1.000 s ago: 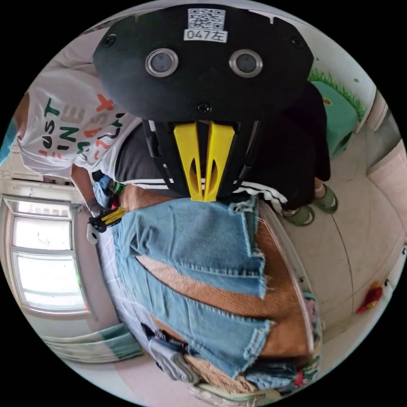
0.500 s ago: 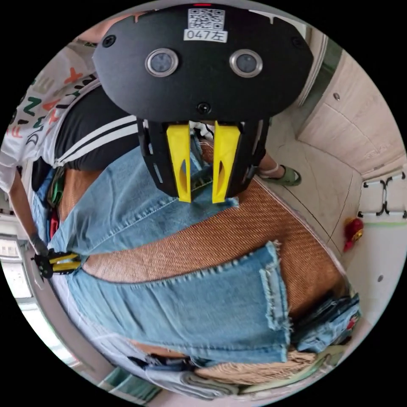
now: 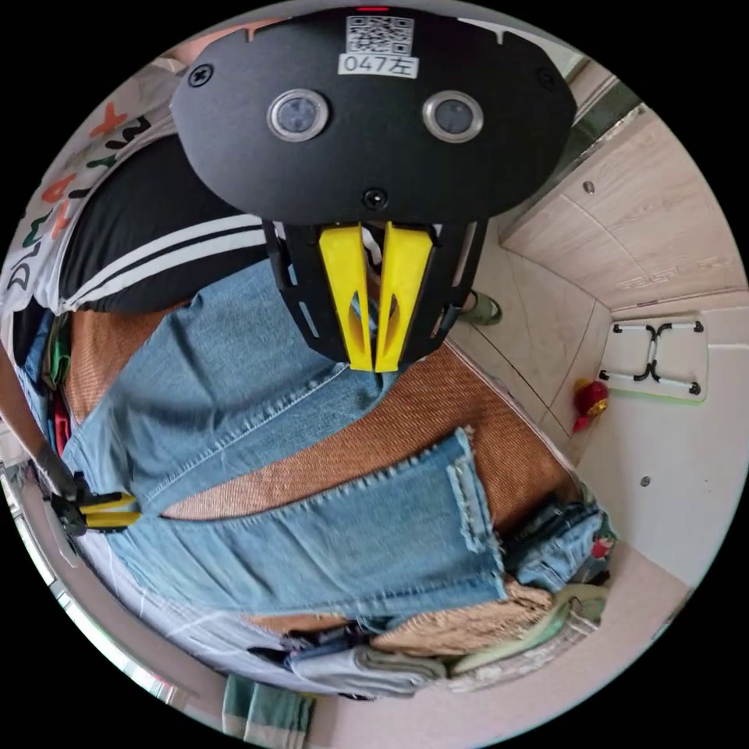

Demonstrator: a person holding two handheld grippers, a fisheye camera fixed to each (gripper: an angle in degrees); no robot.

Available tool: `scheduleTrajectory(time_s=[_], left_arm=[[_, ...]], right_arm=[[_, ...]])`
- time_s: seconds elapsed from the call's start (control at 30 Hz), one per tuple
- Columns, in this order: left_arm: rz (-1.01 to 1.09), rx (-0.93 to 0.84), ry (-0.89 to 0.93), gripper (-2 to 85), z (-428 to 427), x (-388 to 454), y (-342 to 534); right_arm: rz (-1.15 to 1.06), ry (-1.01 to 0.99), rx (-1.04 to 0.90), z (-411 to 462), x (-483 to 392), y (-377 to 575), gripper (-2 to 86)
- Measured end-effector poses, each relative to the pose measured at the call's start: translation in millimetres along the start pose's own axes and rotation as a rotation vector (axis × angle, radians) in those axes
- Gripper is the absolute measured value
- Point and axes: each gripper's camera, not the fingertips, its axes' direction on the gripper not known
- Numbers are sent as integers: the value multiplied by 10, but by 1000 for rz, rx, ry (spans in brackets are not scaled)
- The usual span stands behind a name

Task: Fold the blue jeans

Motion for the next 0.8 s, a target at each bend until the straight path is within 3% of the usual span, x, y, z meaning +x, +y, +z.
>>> scheduleTrajectory(time_s=[0.17,0.3,0.53,0.67,0.8], left_arm=[[-97,82,69,-10,58,-47,309],[-55,138,-4,-10,5,131,405],[-65,116,2,-8,216,186,549],[-171,105,-54,-2,486,74,727],[-249,112,-132,46,558,-67,1108]], right_arm=[[-41,98,-40,-67,-257,-96,51],[-65,152,27,-275,-482,-77,51],[-84,49,-15,-208,-578,-137,15],[20,129,68,-384,-640,-41,1],[142,159,34,-319,-724,46,36]])
